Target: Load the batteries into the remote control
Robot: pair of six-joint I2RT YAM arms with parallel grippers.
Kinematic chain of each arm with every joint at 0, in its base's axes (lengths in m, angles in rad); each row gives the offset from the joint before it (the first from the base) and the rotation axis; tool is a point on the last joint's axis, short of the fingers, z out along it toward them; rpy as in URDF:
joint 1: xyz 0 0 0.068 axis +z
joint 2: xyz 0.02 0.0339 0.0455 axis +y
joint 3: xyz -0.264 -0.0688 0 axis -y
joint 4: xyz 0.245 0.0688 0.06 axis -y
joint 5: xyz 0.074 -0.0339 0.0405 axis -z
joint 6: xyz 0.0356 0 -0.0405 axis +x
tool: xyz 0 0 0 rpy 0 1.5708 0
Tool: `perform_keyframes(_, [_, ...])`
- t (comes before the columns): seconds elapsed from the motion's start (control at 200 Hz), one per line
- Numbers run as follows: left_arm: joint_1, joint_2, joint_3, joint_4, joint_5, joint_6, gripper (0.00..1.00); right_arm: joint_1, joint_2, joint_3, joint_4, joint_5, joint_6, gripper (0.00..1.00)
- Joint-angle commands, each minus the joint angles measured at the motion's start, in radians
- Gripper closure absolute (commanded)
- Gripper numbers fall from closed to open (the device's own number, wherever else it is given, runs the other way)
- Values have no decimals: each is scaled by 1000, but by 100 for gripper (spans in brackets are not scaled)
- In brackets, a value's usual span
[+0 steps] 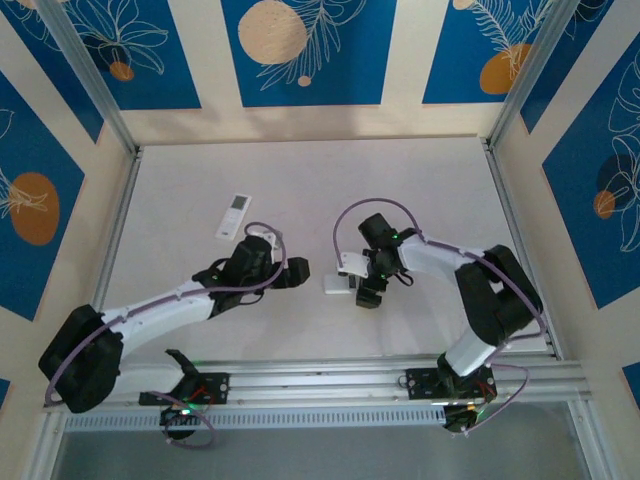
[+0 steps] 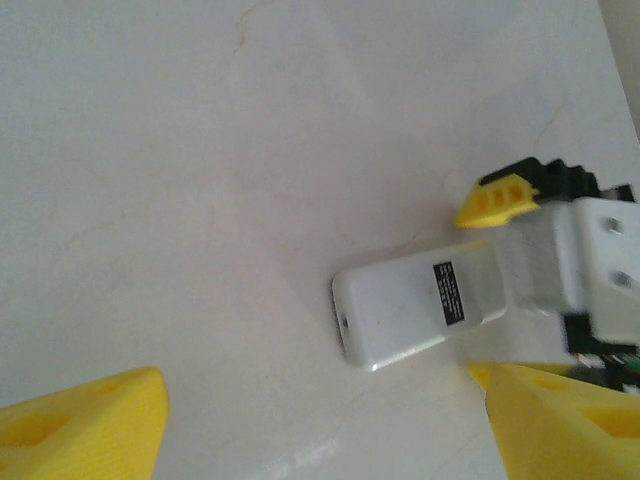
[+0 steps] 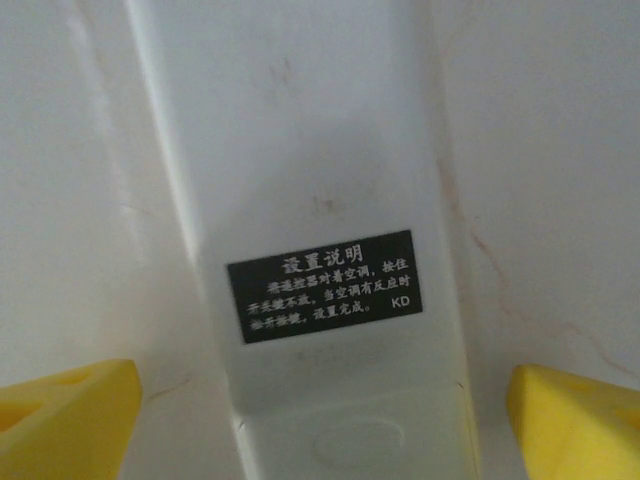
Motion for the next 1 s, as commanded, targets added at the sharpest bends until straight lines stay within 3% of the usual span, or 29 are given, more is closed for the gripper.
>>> perform_keyframes(0.0, [1,-51,-41,9,40,-69,17,-6,59,49,19,9,-16,14])
perform_keyframes(0.08, [-1,-70,-62,5,37,-88,17,4,103,79,6,-5,7,29])
perform_keyframes(0.155, [-1,-80,-64,-12,38,-106,17,18,132,99,-4,14,40,57])
perform_keyframes(0.19, [1,-80,-61,-17,46,-112,17,23,133,101,-1,19,58,63])
perform_keyframes(0.32, [0,-54,-21,-40,101,-121,16,60,33,71,68,-42,172,65])
perform_keyframes(0.48, [2,2,20,-43,94,-187,17,117,-47,115,68,-197,488,66])
perform_keyframes(0.58, [0,37,42,-36,85,-237,22,154,-66,119,126,-209,684,66])
perform_keyframes(0.755, [2,73,56,56,94,-290,40,214,-58,140,175,-190,880,64])
perform_keyframes(0.995, [10,85,66,19,-23,-360,81,272,-62,143,268,-228,1096,62])
